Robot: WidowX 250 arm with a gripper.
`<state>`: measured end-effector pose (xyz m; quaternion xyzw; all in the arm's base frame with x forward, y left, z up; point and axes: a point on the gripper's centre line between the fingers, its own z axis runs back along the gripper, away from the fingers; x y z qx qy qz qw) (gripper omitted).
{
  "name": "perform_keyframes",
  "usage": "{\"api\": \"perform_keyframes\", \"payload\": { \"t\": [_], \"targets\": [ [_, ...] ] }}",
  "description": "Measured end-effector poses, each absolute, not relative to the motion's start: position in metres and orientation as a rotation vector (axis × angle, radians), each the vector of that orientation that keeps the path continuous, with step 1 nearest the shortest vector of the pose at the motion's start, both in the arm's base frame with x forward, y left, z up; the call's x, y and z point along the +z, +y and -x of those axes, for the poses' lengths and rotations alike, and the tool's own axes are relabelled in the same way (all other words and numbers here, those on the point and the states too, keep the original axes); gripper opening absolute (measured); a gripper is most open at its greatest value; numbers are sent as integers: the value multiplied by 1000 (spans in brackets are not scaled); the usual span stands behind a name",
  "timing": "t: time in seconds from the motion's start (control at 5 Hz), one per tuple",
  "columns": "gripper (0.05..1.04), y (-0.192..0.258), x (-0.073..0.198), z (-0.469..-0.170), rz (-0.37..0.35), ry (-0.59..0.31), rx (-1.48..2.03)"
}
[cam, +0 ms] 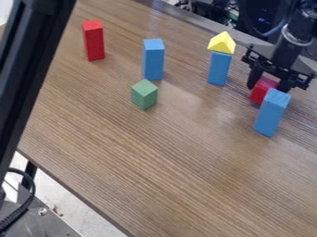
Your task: Put the red square block between two blue blocks
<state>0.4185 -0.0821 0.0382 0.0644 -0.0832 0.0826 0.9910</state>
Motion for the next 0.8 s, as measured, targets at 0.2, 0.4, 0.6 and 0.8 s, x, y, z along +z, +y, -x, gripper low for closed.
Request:
{"api": "perform_keyframes", "payload": {
  "t": [0.2,0.4,0.6,0.8],
  "targets": [
    [952,-69,29,-415,-128,-138,196],
    [1003,-64,26,-405,-124,-130,198],
    [999,-45,69,-359,-117,-141,202],
    [999,-40,110,-351,-87,-240,218]
  ]
}}
